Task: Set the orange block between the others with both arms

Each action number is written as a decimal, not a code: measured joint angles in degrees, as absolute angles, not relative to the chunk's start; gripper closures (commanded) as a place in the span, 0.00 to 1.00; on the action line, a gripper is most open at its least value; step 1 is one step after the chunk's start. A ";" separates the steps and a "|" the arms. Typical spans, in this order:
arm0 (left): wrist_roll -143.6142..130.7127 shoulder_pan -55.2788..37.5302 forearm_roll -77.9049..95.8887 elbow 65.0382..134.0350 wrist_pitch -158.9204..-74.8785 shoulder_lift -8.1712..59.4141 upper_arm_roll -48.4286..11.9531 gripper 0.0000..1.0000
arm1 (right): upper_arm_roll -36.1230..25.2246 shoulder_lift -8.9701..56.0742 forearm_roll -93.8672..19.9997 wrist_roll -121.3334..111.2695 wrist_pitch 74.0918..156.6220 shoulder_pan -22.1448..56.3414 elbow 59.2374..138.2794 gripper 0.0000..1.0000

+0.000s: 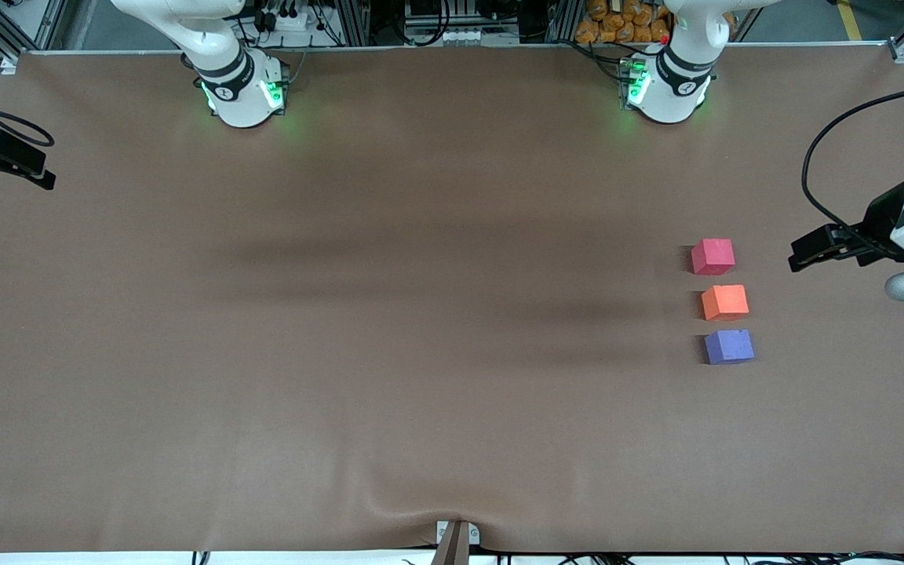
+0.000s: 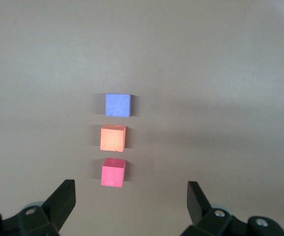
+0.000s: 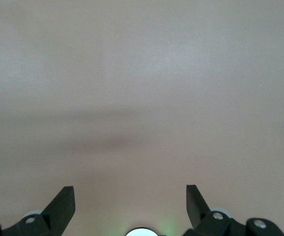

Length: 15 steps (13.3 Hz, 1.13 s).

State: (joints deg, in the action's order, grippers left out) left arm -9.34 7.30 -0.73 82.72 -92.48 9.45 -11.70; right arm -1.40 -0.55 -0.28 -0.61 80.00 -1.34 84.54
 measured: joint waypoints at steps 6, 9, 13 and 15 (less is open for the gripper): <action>-9.34 7.28 -0.73 82.53 -89.86 5.75 -11.66 0.00 | -1.40 -0.54 -0.28 -0.61 80.00 -1.34 84.54 0.00; -9.34 4.34 -0.70 82.55 -89.66 4.39 -8.76 0.00 | -1.39 -0.54 -0.28 -0.61 80.00 -1.34 84.54 0.00; -7.87 -1.17 2.17 82.94 -87.09 2.18 0.71 0.00 | -1.38 -0.53 -0.28 -0.61 80.00 -1.34 84.54 0.00; -7.81 -1.24 2.34 83.94 -86.82 1.19 1.09 0.00 | -1.38 -0.53 -0.28 -0.61 80.00 -1.34 84.54 0.00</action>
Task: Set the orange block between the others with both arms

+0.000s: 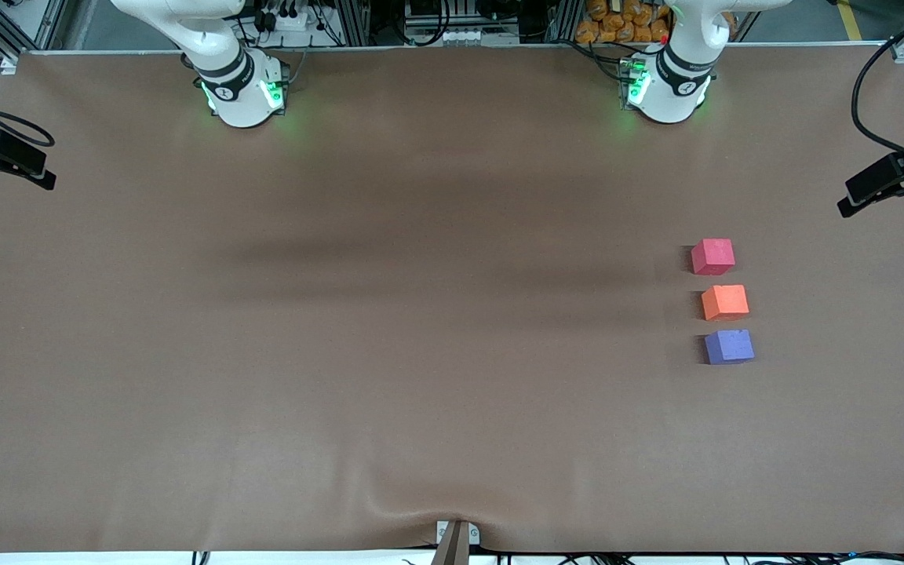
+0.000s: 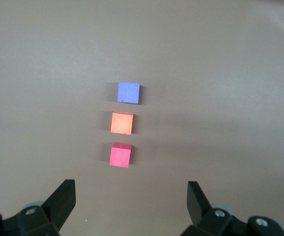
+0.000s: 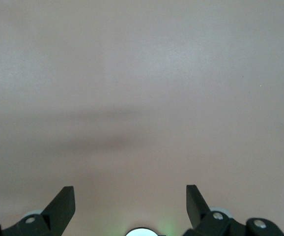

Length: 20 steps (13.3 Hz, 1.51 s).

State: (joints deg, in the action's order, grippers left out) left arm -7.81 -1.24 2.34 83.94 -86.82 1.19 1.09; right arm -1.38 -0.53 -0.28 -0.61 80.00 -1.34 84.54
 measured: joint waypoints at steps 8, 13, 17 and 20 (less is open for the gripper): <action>-7.81 -3.43 2.34 85.59 -84.84 -0.18 2.59 0.00 | -1.38 -0.53 -0.28 -0.61 80.00 -1.34 84.54 0.00; -7.81 -4.42 2.34 87.06 -84.00 -1.89 4.04 0.00 | -1.38 -0.53 -0.28 -0.61 80.00 -1.34 84.54 0.00; -7.81 -4.43 2.15 88.66 -84.00 -3.11 4.07 0.00 | -1.38 -0.53 -0.28 -0.61 80.00 -1.34 84.54 0.00; -7.81 -4.46 1.60 88.87 -84.00 -3.10 4.07 0.00 | -1.38 -0.53 -0.28 -0.61 80.00 -1.34 84.54 0.00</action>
